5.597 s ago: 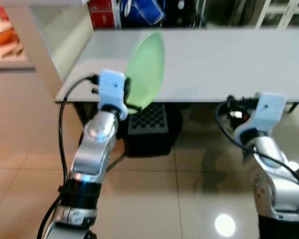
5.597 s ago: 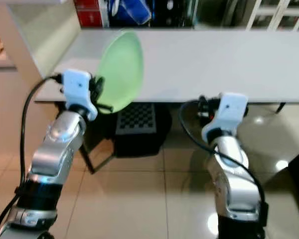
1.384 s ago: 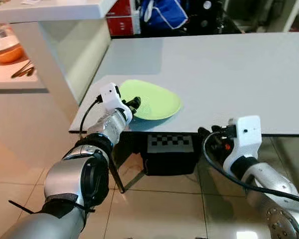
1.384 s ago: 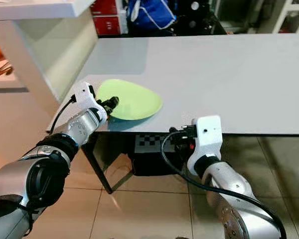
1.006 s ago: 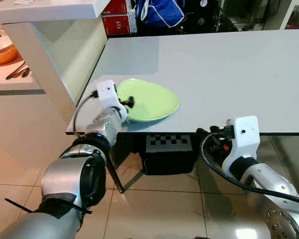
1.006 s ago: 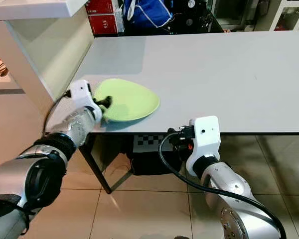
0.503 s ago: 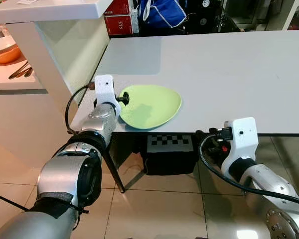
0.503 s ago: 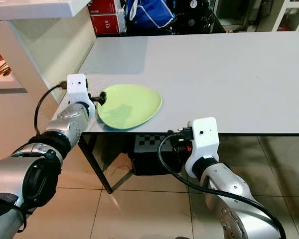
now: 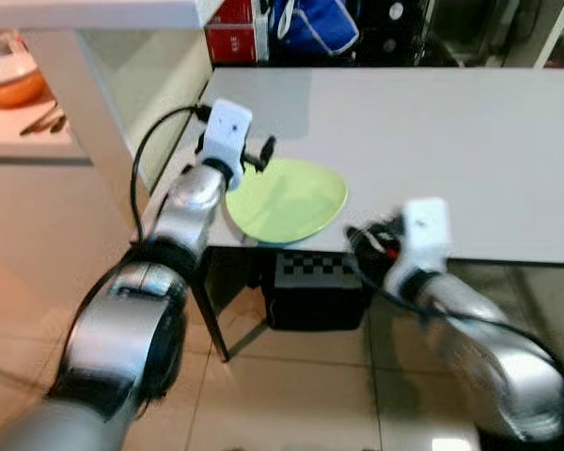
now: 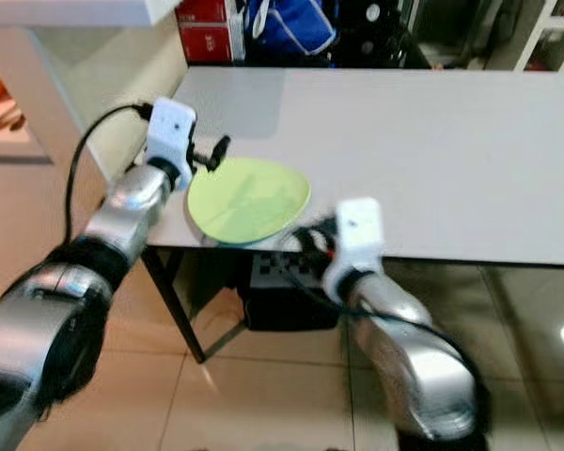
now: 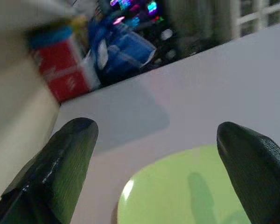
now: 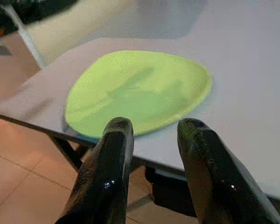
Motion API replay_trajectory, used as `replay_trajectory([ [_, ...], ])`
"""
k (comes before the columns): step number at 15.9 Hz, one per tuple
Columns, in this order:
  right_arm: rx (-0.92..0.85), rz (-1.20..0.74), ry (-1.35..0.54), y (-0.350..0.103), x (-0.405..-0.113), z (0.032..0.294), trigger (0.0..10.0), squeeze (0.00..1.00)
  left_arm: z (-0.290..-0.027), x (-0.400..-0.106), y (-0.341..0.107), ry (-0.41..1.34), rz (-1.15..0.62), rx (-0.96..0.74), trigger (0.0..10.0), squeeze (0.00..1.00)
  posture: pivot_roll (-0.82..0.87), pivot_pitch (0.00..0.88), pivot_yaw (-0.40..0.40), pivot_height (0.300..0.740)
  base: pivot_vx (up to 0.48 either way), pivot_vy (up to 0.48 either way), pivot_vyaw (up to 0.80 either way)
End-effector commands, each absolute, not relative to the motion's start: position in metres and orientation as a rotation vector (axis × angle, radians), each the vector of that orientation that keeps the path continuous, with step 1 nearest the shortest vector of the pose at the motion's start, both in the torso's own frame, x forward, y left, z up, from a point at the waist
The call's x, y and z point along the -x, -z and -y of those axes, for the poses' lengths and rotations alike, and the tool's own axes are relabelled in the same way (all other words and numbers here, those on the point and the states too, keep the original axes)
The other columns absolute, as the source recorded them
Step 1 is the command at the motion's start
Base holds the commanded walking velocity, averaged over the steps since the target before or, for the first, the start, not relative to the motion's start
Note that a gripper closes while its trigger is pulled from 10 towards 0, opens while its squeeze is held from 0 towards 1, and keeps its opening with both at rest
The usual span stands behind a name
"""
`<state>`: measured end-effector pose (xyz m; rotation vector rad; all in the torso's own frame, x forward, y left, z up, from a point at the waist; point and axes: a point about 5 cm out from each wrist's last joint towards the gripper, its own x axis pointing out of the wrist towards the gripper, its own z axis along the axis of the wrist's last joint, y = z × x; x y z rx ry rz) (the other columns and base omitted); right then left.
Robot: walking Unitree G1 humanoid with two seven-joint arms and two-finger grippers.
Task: Setting the table
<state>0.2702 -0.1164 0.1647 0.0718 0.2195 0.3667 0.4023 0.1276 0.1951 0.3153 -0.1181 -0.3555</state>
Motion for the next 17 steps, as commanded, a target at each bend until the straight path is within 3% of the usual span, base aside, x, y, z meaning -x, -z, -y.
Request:
replay_trajectory([
  [1, -0.062, -0.217, -0.377, -0.163, -0.276, 0.113, 10.0, 0.0, -0.134, -0.397, -0.19, 0.401, 0.113, -0.376, 10.0, 0.0, -0.09, 0.0, 0.051, 0.74, 0.0, 0.0, 0.0],
  [2, -0.032, -0.243, -0.389, -0.157, -0.295, 0.104, 10.0, 0.0, -0.157, -0.378, -0.176, 0.43, 0.082, -0.482, 10.0, 0.0, -0.06, 0.0, 0.038, 0.74, 0.0, 0.0, 0.0],
  [7, 0.062, -0.349, -0.425, -0.13, -0.334, 0.087, 10.0, 0.0, -0.187, -0.34, -0.175, 0.48, 0.022, -0.523, 10.0, 0.0, 0.0, 0.0, 0.023, 0.74, 0.0, 0.0, 0.0],
  [11, 0.095, -0.383, -0.423, -0.118, -0.358, 0.075, 10.0, 0.0, -0.184, -0.318, -0.18, 0.535, -0.019, -0.531, 10.0, 0.0, 0.04, 0.0, 0.028, 0.74, 0.0, 0.0, 0.0],
  [17, 0.11, -0.431, -0.395, -0.106, -0.369, 0.068, 10.0, 0.0, -0.185, -0.306, -0.182, 0.546, -0.078, -0.534, 10.0, 0.0, 0.05, 0.008, 0.04, 0.74, 0.0, 0.0, 0.0],
])
